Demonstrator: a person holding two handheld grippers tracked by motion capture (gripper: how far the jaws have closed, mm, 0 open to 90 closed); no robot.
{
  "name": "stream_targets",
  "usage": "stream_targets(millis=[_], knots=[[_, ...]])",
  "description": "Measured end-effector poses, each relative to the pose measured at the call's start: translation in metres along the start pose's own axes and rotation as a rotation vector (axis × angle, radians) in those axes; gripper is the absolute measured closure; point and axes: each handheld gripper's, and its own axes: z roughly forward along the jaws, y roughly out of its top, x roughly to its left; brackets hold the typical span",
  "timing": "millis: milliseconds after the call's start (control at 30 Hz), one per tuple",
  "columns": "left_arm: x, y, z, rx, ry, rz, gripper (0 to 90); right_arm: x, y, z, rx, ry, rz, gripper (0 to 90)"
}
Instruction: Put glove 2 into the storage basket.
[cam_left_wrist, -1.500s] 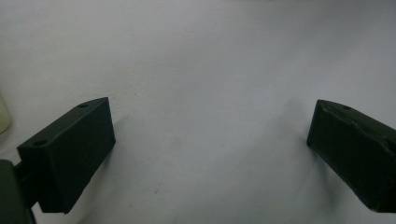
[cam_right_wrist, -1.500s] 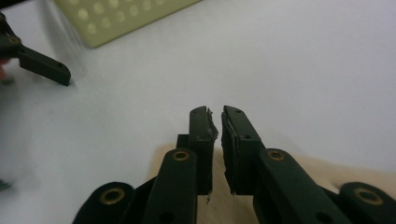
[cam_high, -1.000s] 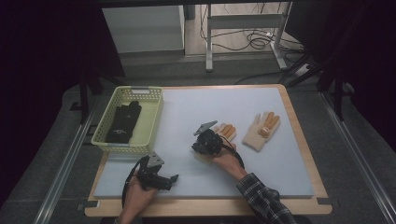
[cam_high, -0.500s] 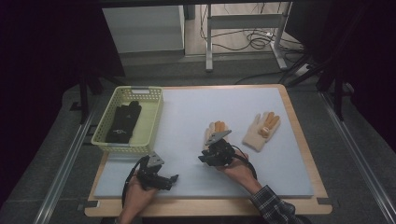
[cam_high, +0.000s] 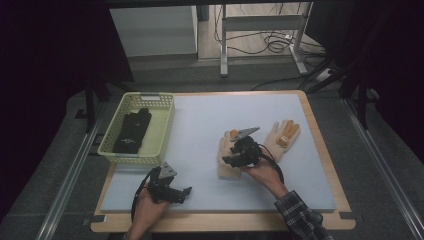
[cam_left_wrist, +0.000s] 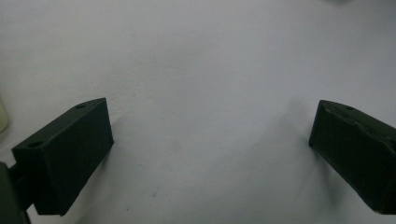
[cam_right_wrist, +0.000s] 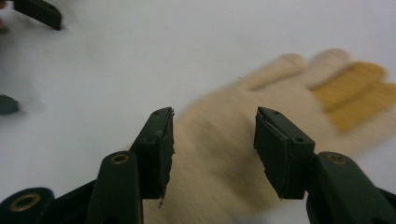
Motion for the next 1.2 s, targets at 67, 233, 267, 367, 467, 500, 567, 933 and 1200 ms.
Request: stream_targets(millis=[67,233,267,367,467,500,567,933,1200], knots=[[0.000,0.000,0.000,-0.001,0.000,0.000,0.0,-0.005,-0.005,-0.005,-0.001,-0.015,0.010,45.6],[0.000,0.000,0.000,-0.004,0.000,-0.003,0.0,-0.018,-0.012,-0.016,-0.016,-0.056,0.034,45.6],[0.000,0.000,0.000,-0.004,0.000,-0.003,0.0,-0.025,-0.015,-0.019,-0.021,-0.063,0.045,46.1],[0.000,0.000,0.000,-0.005,0.000,-0.003,0.0,-0.031,-0.019,-0.023,-0.025,-0.084,0.053,47.6],[0.000,0.000,0.000,-0.007,-0.001,-0.003,0.0,-0.042,-0.025,-0.029,-0.035,-0.097,0.081,50.4],[0.000,0.000,0.000,-0.006,0.000,-0.003,0.0,-0.046,-0.027,-0.031,-0.036,-0.106,0.092,50.9],[0.000,0.000,0.000,-0.006,0.000,-0.004,0.0,-0.053,-0.031,-0.035,-0.036,-0.115,0.107,50.9],[0.000,0.000,0.000,-0.008,-0.002,-0.005,0.1,-0.090,-0.050,-0.058,-0.058,-0.196,0.189,49.4],[0.000,0.000,0.000,-0.007,-0.001,-0.003,0.2,-0.107,-0.059,-0.070,-0.068,-0.247,0.207,46.7]])
